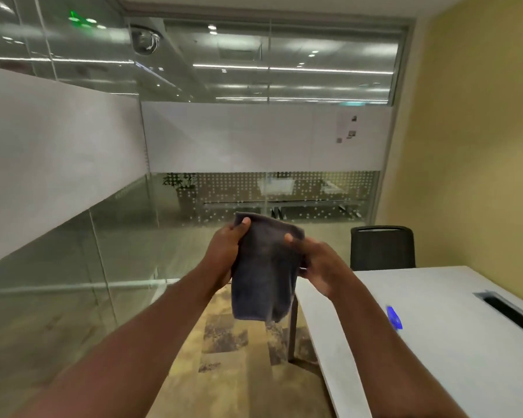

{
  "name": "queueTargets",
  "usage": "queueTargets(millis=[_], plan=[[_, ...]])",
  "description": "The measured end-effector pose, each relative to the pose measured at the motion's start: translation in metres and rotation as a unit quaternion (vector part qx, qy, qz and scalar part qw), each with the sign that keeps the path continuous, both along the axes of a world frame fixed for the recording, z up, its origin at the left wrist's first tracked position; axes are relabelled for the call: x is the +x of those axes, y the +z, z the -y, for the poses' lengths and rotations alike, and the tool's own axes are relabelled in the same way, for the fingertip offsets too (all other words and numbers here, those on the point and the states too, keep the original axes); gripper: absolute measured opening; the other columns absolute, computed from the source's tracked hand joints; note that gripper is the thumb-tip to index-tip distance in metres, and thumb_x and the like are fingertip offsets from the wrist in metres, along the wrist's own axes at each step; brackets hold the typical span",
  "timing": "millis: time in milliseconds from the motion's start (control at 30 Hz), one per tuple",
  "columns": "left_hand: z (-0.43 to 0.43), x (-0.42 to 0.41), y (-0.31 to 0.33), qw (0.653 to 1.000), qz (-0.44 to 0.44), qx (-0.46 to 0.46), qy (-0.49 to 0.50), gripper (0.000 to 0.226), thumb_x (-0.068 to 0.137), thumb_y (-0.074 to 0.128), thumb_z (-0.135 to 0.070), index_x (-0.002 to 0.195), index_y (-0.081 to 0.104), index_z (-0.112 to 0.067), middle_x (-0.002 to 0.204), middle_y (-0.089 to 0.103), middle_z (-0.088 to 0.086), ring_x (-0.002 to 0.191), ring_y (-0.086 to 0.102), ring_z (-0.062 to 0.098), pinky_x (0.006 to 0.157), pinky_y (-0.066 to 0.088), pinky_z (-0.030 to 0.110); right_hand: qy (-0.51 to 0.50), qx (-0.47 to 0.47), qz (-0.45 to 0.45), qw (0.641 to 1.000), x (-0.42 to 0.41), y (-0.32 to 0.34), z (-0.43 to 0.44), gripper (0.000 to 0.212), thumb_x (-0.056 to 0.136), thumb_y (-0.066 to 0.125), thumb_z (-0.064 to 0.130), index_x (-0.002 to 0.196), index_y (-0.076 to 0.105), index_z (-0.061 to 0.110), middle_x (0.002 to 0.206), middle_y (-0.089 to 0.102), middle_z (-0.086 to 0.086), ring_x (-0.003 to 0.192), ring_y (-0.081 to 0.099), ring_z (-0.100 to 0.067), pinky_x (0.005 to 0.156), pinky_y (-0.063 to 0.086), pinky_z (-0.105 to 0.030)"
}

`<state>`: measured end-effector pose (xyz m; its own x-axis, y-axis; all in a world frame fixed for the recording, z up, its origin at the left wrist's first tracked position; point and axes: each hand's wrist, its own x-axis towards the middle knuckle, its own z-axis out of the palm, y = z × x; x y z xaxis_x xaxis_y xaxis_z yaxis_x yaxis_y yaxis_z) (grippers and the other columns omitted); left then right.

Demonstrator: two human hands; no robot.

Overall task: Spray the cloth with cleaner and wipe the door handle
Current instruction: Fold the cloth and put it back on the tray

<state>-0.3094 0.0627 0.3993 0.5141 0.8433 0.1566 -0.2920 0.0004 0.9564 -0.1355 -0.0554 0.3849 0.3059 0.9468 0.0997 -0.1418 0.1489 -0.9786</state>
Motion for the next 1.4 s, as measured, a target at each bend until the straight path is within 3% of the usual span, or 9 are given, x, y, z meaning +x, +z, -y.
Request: queueTargets(millis=[167,400,600,733,867,967,1100,1233,1400], plan=[[-0.015,0.02,0.001,0.995,-0.083,0.05,0.006,0.033,0.102,0.062,-0.041,0.098,0.078,-0.013,0.097,0.081,0.011,0.094,0.078,0.031,0.081,0.064,0.046,-0.072,-0.001,0.015,0.997,0.017,-0.004,0.019,0.055,0.072,0.086,0.022,0.124,0.07,0.014,0.111,0.08,-0.009,0.094,0.077,-0.024,0.077,0.06,-0.039],[-0.011,0.044,-0.019,0.962,-0.204,0.174,0.048,0.029,0.101,0.063,-0.043,0.096,0.075,-0.016,0.095,0.076,0.006,0.092,0.069,0.026,0.076,0.053,0.039,-0.215,0.025,0.078,0.973,0.031,-0.009,0.029,0.055,0.084,0.084,0.024,0.132,0.058,0.031,0.101,0.076,-0.005,0.086,0.077,-0.018,0.065,0.062,-0.032],[0.004,0.069,-0.033,0.973,-0.135,0.04,-0.183,0.06,0.087,0.082,-0.032,0.136,0.05,-0.045,0.113,0.075,-0.005,0.102,0.075,0.023,0.077,0.059,0.036,-0.313,0.038,0.101,0.944,0.07,-0.02,0.047,0.039,0.089,0.079,0.02,0.125,0.067,0.03,0.083,0.075,0.028,0.077,0.072,0.008,0.058,0.054,-0.011],[0.012,0.103,-0.036,0.959,-0.169,0.075,-0.216,0.054,0.082,0.078,0.006,0.124,0.071,-0.028,0.12,0.074,0.008,0.11,0.071,0.027,0.072,0.06,0.022,-0.265,0.018,0.024,0.964,0.106,-0.025,0.064,0.034,0.086,0.081,0.017,0.117,0.077,0.032,0.119,0.075,0.0,0.1,0.076,-0.019,0.075,0.061,-0.028],[0.018,0.144,-0.041,0.959,-0.178,0.097,-0.201,0.053,0.082,0.075,0.009,0.127,0.073,-0.021,0.126,0.067,0.001,0.107,0.066,0.017,0.069,0.058,0.015,-0.154,-0.006,0.047,0.987,0.148,-0.036,0.08,0.062,0.07,0.084,-0.005,0.124,0.076,0.023,0.128,0.069,-0.006,0.102,0.076,-0.018,0.08,0.061,-0.027],[0.024,0.185,-0.043,0.944,-0.226,0.14,-0.197,0.072,0.076,0.078,0.009,0.139,0.063,-0.022,0.135,0.058,0.003,0.116,0.06,0.02,0.088,0.057,0.026,-0.139,-0.025,0.093,0.986,0.19,-0.045,0.089,0.076,0.063,0.081,-0.013,0.126,0.073,0.029,0.132,0.068,-0.004,0.111,0.073,-0.024,0.085,0.061,-0.029],[0.033,0.231,-0.043,0.928,-0.268,0.207,-0.154,0.084,0.071,0.073,0.017,0.147,0.056,-0.014,0.149,0.053,0.008,0.133,0.053,0.029,0.11,0.051,0.045,-0.171,-0.044,0.177,0.968,0.236,-0.054,0.091,0.079,0.07,0.078,-0.017,0.124,0.068,0.04,0.131,0.064,0.004,0.117,0.064,-0.02,0.078,0.06,-0.019],[0.036,0.265,-0.045,0.892,-0.325,0.293,-0.111,0.081,0.07,0.069,0.014,0.147,0.058,-0.013,0.147,0.059,0.007,0.129,0.052,0.017,0.099,0.044,0.023,-0.195,-0.057,0.251,0.947,0.273,-0.065,0.089,0.076,0.073,0.082,-0.01,0.135,0.067,0.031,0.127,0.065,0.007,0.112,0.064,-0.013,0.075,0.057,-0.012],[0.03,0.292,-0.055,0.846,-0.384,0.355,-0.103,0.061,0.077,0.07,0.007,0.135,0.068,-0.012,0.127,0.072,0.007,0.117,0.064,0.02,0.098,0.049,0.027,-0.206,-0.074,0.349,0.911,0.302,-0.076,0.087,0.054,0.079,0.085,0.007,0.128,0.073,0.027,0.104,0.072,0.015,0.096,0.067,-0.001,0.071,0.052,-0.005]])
